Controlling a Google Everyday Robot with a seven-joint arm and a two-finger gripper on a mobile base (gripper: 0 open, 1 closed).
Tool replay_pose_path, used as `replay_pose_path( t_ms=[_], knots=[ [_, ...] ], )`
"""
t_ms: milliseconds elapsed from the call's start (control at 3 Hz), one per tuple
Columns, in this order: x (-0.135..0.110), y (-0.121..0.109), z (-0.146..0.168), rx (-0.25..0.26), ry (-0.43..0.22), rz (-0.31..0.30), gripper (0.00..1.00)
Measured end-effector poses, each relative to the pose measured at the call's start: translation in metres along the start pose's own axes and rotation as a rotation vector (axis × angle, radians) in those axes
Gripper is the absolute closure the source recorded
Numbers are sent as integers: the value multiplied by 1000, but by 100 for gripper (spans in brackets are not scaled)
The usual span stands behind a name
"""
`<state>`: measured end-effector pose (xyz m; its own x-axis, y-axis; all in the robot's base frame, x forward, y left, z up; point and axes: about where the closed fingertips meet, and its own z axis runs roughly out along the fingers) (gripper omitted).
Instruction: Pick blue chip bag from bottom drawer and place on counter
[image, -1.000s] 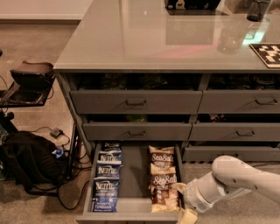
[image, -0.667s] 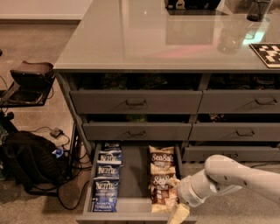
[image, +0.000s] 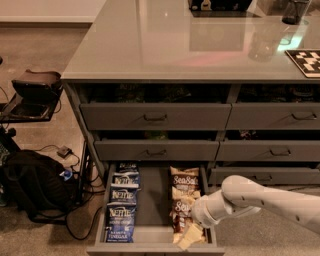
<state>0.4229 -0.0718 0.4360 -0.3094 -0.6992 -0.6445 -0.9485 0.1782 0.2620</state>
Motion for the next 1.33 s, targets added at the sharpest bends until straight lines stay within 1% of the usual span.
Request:
replay_pose_path(
  t_ms=[333, 667, 1000, 1333],
  knots=[
    [-17, -9, 12, 12, -71, 13, 0],
    [-18, -9, 12, 12, -72, 13, 0],
    [-33, -13, 41, -25, -96, -61, 0],
    [-55, -29, 79, -56, -99, -144, 0]
  ],
)
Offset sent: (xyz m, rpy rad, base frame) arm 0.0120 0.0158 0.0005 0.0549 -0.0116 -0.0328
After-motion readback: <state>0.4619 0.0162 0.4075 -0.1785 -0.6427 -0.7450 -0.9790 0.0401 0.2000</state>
